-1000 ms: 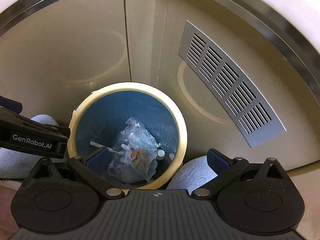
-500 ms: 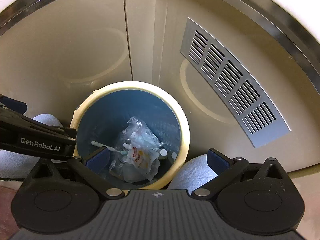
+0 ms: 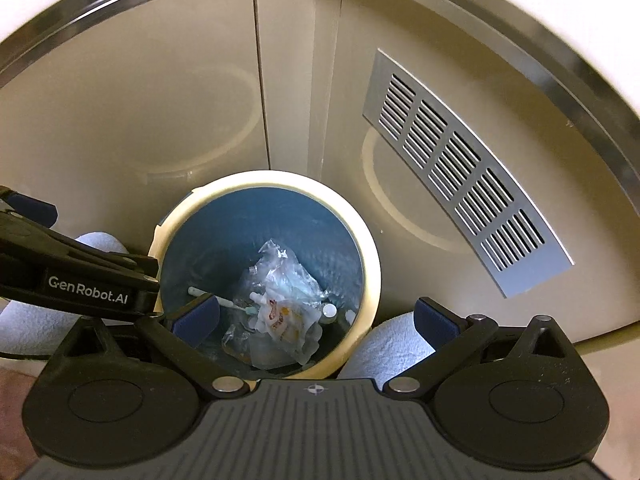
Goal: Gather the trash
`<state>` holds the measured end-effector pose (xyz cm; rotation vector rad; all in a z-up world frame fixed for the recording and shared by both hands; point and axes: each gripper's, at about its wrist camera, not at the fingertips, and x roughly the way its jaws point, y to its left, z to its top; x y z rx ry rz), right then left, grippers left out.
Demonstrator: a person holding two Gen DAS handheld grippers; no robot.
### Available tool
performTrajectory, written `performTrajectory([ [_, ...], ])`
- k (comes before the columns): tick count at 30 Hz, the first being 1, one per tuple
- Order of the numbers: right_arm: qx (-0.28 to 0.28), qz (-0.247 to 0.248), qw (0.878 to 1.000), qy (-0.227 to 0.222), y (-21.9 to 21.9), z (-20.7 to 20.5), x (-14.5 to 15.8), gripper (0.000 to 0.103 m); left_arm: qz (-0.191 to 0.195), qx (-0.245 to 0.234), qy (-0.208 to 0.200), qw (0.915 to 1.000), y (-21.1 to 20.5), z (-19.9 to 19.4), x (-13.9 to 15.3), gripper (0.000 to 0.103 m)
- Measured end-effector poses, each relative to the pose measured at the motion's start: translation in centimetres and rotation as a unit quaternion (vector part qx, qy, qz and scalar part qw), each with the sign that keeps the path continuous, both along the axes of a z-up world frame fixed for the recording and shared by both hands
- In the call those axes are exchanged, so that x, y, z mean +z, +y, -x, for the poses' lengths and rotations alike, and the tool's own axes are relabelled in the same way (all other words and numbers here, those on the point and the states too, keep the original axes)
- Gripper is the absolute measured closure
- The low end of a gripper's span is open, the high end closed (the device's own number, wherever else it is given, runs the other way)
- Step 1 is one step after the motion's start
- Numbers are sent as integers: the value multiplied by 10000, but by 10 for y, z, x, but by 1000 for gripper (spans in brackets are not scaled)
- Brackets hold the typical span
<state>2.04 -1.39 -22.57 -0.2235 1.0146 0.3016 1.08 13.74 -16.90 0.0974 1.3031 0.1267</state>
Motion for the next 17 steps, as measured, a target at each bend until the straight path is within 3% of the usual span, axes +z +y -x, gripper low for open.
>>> performTrajectory([
  [17,-89,-237,9991,-346,-19,30,27,0,-198,-17,-455,9988,-15,21,43,0],
])
